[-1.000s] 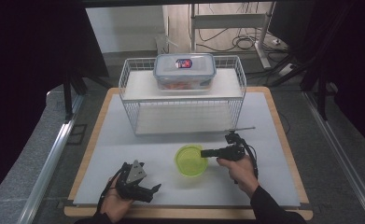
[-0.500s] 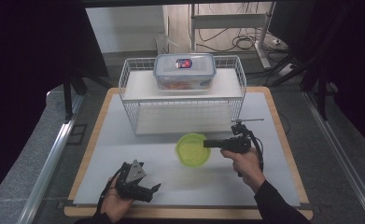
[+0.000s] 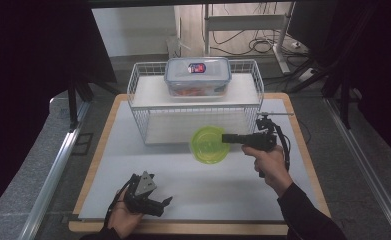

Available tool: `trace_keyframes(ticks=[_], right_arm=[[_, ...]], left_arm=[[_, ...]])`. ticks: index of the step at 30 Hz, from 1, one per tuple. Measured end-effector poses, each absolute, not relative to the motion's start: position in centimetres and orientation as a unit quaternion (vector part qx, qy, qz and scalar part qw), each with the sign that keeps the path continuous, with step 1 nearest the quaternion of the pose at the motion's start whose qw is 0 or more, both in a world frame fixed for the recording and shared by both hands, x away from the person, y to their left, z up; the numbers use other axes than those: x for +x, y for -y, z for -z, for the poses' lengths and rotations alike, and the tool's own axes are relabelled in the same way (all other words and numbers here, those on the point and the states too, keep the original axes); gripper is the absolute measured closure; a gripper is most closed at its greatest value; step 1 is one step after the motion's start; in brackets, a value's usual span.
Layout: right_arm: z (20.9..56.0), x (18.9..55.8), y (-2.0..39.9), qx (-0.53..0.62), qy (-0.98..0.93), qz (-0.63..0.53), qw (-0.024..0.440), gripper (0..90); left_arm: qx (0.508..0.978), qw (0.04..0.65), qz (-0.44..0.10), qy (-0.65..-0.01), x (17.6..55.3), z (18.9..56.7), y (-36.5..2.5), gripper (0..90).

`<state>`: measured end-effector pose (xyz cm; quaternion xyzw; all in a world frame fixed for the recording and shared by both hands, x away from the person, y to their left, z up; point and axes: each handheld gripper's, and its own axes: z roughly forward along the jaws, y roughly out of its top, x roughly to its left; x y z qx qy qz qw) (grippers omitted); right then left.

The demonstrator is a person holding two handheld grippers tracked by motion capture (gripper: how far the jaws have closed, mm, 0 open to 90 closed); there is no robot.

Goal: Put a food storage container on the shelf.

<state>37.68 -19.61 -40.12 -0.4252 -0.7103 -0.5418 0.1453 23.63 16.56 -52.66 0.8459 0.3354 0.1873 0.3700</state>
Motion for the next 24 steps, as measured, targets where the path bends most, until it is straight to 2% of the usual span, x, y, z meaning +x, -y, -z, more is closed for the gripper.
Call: trace_keyframes(ticks=[24], right_arm=[[31.8, 40.5, 19.5, -0.422, 0.684, 0.582, 0.124, 81.9]], left_arm=[[0.842, 0.372, -0.189, -0.342, 23.8, 52.7, -16.7, 3.6]])
